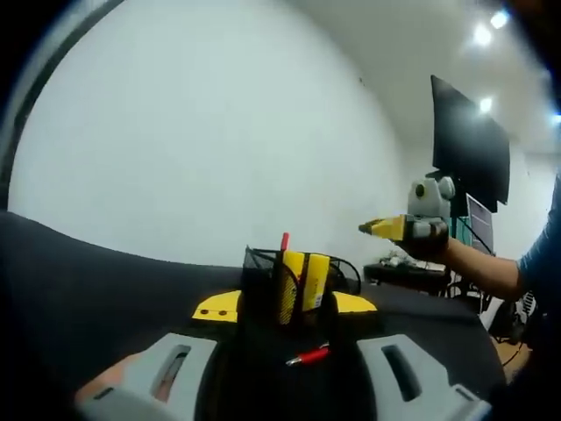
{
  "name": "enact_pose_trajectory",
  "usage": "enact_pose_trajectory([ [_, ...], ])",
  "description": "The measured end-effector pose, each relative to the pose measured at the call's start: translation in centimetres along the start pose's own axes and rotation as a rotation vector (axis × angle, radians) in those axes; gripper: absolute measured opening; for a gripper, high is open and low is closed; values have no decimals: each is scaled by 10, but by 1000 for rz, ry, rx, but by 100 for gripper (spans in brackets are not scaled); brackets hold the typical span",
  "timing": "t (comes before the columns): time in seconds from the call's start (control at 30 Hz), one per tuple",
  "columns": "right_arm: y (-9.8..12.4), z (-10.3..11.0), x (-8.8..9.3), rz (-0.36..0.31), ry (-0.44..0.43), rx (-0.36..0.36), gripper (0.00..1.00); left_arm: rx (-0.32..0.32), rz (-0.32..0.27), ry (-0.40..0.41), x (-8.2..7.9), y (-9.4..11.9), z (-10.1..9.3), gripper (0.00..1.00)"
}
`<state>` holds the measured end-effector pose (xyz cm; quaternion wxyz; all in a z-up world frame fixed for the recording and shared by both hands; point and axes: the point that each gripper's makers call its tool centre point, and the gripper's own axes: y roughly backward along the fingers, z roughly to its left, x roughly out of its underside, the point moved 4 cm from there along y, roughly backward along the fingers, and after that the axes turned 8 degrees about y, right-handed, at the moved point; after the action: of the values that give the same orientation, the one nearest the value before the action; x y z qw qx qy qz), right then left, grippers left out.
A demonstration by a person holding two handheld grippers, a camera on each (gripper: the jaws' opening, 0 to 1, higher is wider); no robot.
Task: Pick up pens and glue sticks and place them into the holder.
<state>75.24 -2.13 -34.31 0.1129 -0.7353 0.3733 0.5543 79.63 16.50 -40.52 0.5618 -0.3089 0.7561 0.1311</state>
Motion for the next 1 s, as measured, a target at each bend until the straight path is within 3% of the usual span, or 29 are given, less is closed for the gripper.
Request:
enact_pose_trajectory([
  [0.13, -17, 18, 6, 101, 85, -82, 16, -17, -25, 13, -3, 0, 4, 41],
  [0.27, -32, 27, 6, 141, 123, -130, 18, -32, -42, 16, -6, 0, 7, 62],
  [0.3, -38, 20, 9, 153, 134, -154, 18, -39, -46, 14, -6, 0, 8, 64],
  [0.57, -64, 36, 13, 249, 131, -287, 19, -77, -52, 15, -9, 3, 14, 67],
  [0.73, -80, 40, 31, 364, 151, -345, 18, -107, -23, -7, -5, 2, 18, 70],
  [0.87, -87, 55, 48, 432, 172, -354, 17, -116, -14, -13, -4, 2, 20, 71],
  [1.0, -93, 55, 56, 464, 171, -355, 17, -130, -21, -10, -5, 3, 22, 72],
])
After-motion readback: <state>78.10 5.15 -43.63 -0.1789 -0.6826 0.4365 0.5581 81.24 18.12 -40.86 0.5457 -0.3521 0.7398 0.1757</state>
